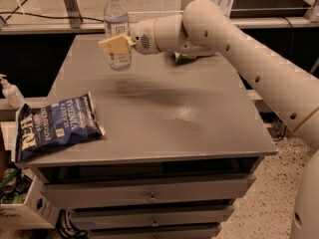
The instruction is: Move blue plastic bottle near blue chip bag
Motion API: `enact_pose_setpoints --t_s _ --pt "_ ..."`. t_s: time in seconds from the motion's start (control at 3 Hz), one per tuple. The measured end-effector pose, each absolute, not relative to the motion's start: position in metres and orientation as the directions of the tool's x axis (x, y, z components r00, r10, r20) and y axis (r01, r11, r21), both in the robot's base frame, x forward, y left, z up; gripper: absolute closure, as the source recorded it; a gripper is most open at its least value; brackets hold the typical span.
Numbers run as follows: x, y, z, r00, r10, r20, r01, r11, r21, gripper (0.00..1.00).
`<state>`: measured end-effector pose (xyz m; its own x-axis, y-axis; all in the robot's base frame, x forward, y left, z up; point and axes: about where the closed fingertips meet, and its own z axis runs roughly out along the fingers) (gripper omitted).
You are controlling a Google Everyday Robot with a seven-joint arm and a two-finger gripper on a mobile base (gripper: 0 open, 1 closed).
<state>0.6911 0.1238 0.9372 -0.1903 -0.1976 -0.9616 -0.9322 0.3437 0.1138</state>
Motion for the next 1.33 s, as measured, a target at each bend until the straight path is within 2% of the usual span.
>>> enact_pose_setpoints --t_s 0.67,1.33 --pt "0.653 0.098 0.963 -0.184 -0.16 -0.97 -0.949 0.287 0.133 1.0" --pt "0.611 0.091 0.94 -0.166 -0.194 -0.967 -0.974 0.187 0.13 1.0"
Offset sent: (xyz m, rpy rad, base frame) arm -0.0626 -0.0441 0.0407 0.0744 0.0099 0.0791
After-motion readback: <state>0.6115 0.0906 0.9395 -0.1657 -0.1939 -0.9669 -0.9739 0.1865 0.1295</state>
